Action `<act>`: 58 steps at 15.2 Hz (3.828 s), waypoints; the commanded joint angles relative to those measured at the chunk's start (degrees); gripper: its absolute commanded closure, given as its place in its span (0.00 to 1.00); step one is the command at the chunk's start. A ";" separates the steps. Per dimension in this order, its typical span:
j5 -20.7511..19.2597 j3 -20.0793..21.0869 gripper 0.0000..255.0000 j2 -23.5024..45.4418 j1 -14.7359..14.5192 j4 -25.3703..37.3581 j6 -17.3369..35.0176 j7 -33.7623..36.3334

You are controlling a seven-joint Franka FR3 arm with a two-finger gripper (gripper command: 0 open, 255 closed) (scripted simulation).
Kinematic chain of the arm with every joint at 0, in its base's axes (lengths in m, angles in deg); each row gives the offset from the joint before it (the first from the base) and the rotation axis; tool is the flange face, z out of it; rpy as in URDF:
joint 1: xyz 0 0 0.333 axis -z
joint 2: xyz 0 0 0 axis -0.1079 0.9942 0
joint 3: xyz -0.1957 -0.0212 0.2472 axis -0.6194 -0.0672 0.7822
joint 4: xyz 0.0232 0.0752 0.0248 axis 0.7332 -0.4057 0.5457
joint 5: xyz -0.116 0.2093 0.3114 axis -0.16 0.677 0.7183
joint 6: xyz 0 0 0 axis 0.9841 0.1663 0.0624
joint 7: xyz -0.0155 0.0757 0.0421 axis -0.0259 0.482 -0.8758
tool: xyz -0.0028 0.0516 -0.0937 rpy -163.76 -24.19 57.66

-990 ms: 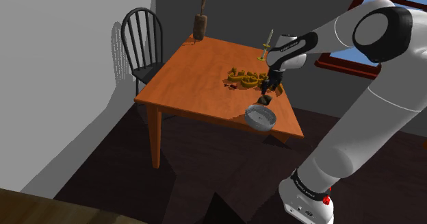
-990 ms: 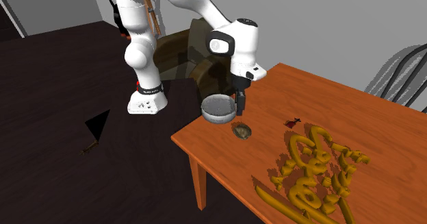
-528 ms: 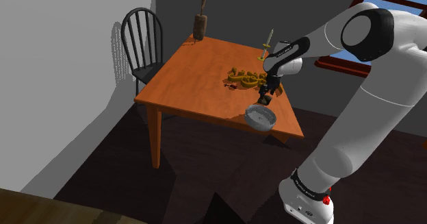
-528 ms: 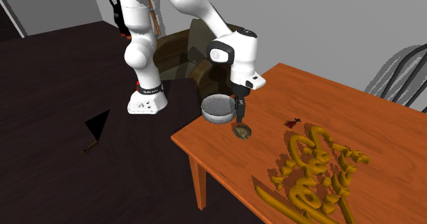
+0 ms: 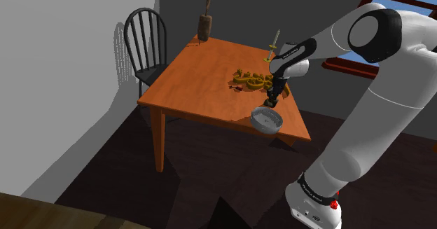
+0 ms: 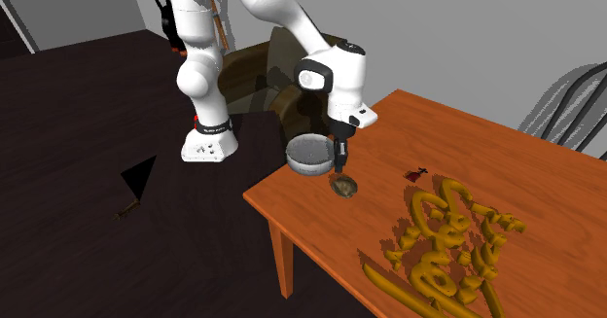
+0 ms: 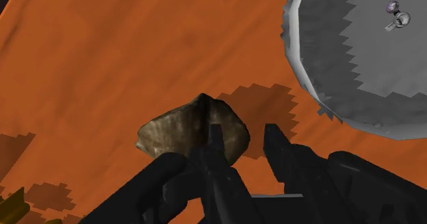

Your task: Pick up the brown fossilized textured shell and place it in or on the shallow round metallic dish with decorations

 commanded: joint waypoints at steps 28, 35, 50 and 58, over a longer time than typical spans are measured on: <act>21.08 8.57 0.00 29.89 19.28 37.98 -37.79 -56.05; 21.08 8.57 1.00 29.90 19.28 38.02 -37.81 -56.03; 19.52 7.66 1.00 25.73 18.79 39.64 -43.30 -54.96; 18.47 7.11 1.00 23.04 18.59 41.98 -48.09 -54.13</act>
